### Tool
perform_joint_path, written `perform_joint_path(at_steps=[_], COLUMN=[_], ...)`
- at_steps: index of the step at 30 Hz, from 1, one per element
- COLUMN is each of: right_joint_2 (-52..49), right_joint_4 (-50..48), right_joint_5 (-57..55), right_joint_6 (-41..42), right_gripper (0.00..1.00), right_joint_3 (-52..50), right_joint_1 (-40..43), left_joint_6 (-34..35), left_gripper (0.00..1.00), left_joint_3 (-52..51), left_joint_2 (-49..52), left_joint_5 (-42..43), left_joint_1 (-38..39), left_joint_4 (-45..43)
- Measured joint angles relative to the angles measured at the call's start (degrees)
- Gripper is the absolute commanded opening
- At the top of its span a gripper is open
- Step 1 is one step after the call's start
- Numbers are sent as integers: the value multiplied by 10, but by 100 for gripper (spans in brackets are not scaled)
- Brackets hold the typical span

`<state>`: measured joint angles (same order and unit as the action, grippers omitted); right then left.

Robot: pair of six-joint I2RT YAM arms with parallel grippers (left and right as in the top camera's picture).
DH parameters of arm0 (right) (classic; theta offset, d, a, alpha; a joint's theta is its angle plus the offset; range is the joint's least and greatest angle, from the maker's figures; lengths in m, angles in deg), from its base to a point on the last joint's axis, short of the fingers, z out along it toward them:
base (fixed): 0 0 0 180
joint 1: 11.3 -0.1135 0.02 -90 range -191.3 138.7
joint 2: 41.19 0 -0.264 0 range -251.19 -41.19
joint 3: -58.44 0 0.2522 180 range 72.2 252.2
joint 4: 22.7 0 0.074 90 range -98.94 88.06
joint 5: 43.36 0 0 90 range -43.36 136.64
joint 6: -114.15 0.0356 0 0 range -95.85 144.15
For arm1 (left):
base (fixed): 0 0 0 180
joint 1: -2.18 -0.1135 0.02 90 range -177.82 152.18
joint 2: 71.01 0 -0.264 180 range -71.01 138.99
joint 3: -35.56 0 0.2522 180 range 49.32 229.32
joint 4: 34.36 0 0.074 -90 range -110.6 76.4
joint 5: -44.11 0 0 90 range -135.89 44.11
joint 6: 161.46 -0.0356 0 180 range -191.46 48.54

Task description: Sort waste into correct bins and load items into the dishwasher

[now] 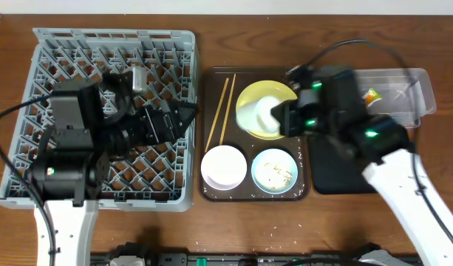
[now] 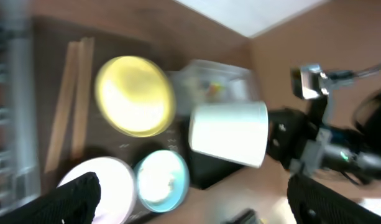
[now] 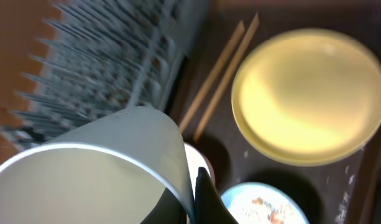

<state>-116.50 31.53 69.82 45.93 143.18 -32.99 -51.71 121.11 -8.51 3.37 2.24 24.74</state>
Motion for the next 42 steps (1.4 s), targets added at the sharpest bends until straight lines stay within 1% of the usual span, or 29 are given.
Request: perform_joint_path(at_steps=[3, 4, 5, 8, 12, 16, 17, 20, 25, 28, 29, 32, 35, 36, 37, 38, 39, 40, 41, 42], right_joint_2=[9, 9, 8, 7, 7, 7, 7, 7, 7, 7, 7, 7, 7, 7, 7, 7, 7, 7, 7, 7], right_joint_4=[-22, -32, -42, -72, -117, -161, -168, -231, -295, -312, -313, -311, -309, -308, -306, -305, -303, -300, -299, -298], right_joint_5=[83, 125, 164, 278, 398, 465, 474, 495, 481, 468, 462, 441, 439, 439, 439, 437, 433, 428, 426, 424], right_joint_6=[-29, -43, -56, -93, -122, -133, -134, -127, -101, -87, -83, -70, -63, -62, -61, -60, -60, -57, -56, -56], right_gripper=[1, 1, 1, 1, 1, 1, 1, 1, 1, 1, 1, 1, 2, 5, 12, 29, 50, 58, 64, 66], right_joint_3=[0, 0, 0, 0, 0, 0, 0, -2, -2, -2, -2, -2, -2, -2, -2, -2, -2, -2, -2, -2], right_joint_1=[47, 61, 71, 83, 79, 68, 62, 38, -4, -18, -20, -19, -19, -19, -19, -19, -19, -19, -19, -19], left_joint_6=[2, 2, 3, 2, 2, 2, 2, 2, 2, 3, 2, 7, 6, 6, 6, 6, 6, 7, 7, 8], left_gripper=[97, 96, 97, 96, 97, 97, 97, 97, 95, 81, 74, 69, 67, 66, 66, 65, 64, 64, 64, 64], left_joint_3=[0, 0, 0, 0, 0, 0, 0, 0, 0, 0, 0, 0, 0, 0, 0, 0, 0, 0, 0, 0], left_joint_2=[21, 24, 34, 49, 56, 56, 56, 56, 56, 56, 56, 56, 56, 56, 56, 56, 56, 56, 56, 56], left_joint_5=[94, 109, 161, 249, 329, 368, 374, 386, 392, 394, 394, 394, 395, 395, 395, 393, 390, 386, 384, 371], left_joint_1=[0, 0, 0, 0, 0, 5, 9, 39, 83, 87, 87, 87, 87, 87, 87, 87, 87, 87, 87, 88], left_joint_4=[-46, -53, -77, -103, -106, -106, -106, -107, -108, -108, -109, -109, -109, -109, -109, -109, -109, -108, -109, -109])
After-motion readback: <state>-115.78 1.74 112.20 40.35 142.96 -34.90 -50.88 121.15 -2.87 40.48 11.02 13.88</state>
